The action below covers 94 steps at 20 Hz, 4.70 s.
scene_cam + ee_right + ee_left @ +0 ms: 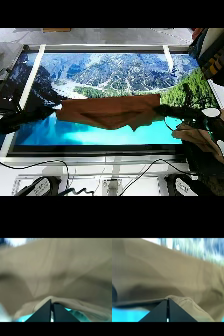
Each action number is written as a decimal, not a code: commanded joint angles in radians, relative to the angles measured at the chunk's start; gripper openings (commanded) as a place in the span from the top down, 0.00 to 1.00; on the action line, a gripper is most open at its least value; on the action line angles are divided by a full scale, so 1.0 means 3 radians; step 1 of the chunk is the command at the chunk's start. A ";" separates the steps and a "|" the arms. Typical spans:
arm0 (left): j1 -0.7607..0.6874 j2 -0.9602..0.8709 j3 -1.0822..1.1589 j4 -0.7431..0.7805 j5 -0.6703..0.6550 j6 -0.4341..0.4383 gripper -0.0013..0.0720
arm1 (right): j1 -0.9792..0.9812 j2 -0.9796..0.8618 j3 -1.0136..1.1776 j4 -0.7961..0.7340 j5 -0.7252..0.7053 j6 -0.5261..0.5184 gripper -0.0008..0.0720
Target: Fold the clothes and pants, and hang the long-sleeved shirts on hangers.
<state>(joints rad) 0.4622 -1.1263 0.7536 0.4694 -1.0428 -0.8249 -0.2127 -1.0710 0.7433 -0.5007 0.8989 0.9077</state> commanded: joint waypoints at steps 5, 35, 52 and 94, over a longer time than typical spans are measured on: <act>-0.0773 -0.0409 0.0064 -0.0575 0.1816 0.0008 0.96 | 0.0296 -0.0533 0.0276 0.0113 -0.2021 0.0669 0.97; -0.1025 -0.2135 0.1320 0.0281 0.0355 -0.0258 0.87 | 0.0296 -0.1541 0.1104 -0.0324 0.0256 0.0662 0.29; -0.0704 -0.0172 0.1798 0.0914 -0.1052 -0.0997 0.96 | 0.1985 -0.1743 0.1718 -0.0615 -0.0842 0.1350 0.97; -0.2935 -0.1120 0.1785 0.0264 0.1069 -0.1205 0.02 | 0.0326 -0.1958 0.1152 -0.0501 0.0303 0.0411 0.13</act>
<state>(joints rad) -0.4446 -1.4673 1.2884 0.5488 -0.6392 -1.1870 -0.1913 -1.5887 1.0748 -0.6956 1.0935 0.9829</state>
